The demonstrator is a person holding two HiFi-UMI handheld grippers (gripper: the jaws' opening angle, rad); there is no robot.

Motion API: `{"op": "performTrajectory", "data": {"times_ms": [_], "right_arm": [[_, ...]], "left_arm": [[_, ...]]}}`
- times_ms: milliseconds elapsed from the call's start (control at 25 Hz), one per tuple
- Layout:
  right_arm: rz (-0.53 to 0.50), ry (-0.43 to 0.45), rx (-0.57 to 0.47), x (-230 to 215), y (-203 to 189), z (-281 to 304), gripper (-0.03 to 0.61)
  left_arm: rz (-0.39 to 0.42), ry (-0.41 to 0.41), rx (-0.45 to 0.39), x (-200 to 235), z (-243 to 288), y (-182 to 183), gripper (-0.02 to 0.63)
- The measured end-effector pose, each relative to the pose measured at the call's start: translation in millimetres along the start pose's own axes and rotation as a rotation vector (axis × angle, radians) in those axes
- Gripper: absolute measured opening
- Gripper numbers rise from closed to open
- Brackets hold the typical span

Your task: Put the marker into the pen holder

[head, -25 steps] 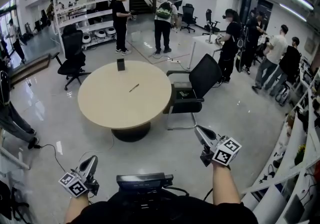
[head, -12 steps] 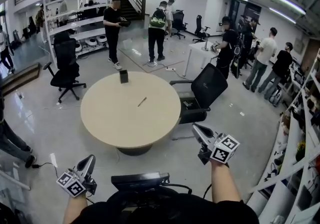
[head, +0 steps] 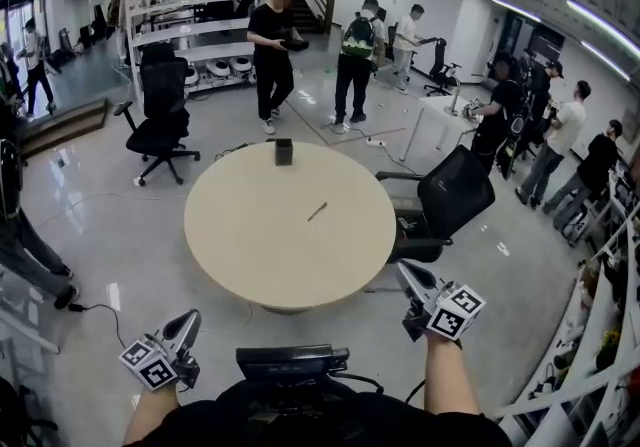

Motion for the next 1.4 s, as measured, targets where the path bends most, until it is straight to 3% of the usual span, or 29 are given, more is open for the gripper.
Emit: {"op": "performTrajectory", "data": {"times_ms": [280, 520, 800, 960, 1120, 1400], "right_arm": [[0.033, 0.095, -0.014, -100, -6, 49, 0.003], [0.043, 0.193, -0.001, -203, 9, 90, 0.003], [0.081, 0.255, 0.021, -273, -3, 126, 0.003], [0.108, 0.236, 0.047, -292, -20, 137, 0.003], [0.114, 0.191, 0.054, -303, -29, 157, 0.003], [0.111, 0.023, 0.05, -292, -37, 225, 0.003]], "left_arm": [[0.053, 0.087, -0.024, 11, 74, 1, -0.005], [0.043, 0.161, -0.074, 6, 165, -8, -0.005], [0.05, 0.211, -0.039, 9, 229, -19, -0.005], [0.035, 0.219, -0.018, 29, 244, -18, -0.005], [0.024, 0.163, 0.007, 65, 268, -12, -0.005], [-0.039, 0.016, 0.06, 191, 300, 12, -0.005]]}}
Point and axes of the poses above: the fingertips, and each gripper's own axes: z forward along the fingers, x to its left, y out of its top, the point moved 4 cm from there along -z, backward along the fingers, and after that the axes turned 1 degree about -y, right-handed, at the moved point
